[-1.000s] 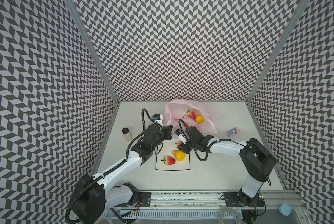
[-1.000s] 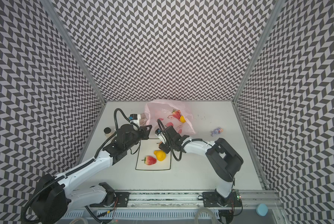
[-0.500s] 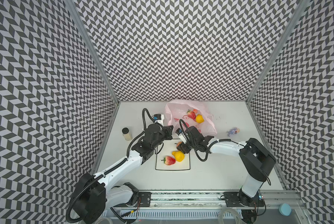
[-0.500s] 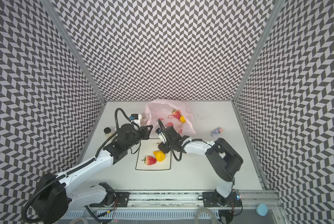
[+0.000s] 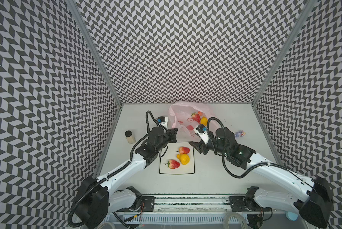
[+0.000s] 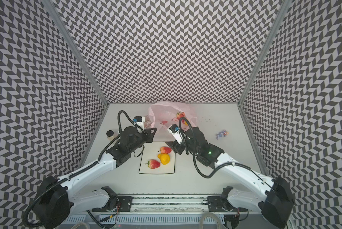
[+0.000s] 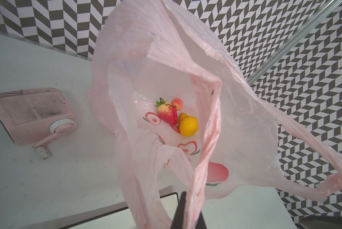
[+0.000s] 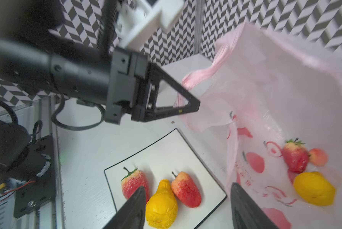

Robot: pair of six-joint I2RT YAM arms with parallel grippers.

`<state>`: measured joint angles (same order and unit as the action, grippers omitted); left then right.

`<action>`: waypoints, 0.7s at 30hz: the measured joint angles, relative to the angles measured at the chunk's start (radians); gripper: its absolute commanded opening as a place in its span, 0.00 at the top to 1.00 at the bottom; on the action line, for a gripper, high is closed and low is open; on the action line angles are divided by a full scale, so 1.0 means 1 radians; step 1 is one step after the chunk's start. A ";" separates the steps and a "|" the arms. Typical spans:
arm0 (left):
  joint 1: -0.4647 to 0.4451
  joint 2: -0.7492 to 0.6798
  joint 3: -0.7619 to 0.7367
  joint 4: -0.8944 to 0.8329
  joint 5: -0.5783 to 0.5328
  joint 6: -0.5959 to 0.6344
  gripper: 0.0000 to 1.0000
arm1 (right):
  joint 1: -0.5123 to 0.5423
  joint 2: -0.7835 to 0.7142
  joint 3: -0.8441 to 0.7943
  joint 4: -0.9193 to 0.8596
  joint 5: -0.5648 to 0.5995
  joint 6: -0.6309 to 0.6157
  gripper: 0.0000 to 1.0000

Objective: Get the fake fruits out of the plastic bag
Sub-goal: 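Reach the right gripper back into the pink bag toward the fruit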

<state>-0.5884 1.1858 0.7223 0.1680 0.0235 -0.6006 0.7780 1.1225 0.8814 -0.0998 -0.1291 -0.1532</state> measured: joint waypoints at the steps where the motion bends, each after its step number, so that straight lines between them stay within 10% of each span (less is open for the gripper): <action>1: 0.000 0.000 0.000 0.002 0.000 0.000 1.00 | -0.006 -0.011 0.013 -0.005 0.019 -0.006 0.45; 21: -0.014 -0.006 0.000 0.011 0.012 0.000 1.00 | -0.140 0.631 0.434 -0.034 0.277 -0.473 0.68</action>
<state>-0.6029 1.1793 0.7223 0.1791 0.0357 -0.6006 0.6384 1.7538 1.3155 -0.1341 0.1482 -0.6258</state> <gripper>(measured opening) 0.047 0.325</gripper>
